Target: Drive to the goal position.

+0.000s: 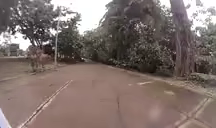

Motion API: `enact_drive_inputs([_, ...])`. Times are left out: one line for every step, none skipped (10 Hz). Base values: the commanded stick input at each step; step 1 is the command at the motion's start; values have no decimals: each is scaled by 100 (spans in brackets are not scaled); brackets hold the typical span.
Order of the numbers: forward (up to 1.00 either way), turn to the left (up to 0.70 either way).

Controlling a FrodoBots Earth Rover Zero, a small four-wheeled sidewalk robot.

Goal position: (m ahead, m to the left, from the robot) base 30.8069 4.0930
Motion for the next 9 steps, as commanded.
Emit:
enact_drive_inputs([70,0])
enact_drive_inputs([70,0])
enact_drive_inputs([70,0])
enact_drive_inputs([70,0])
enact_drive_inputs([70,0])
enact_drive_inputs([70,4])
enact_drive_inputs([70,35])
enact_drive_inputs([70,35])
enact_drive_inputs([70,32])
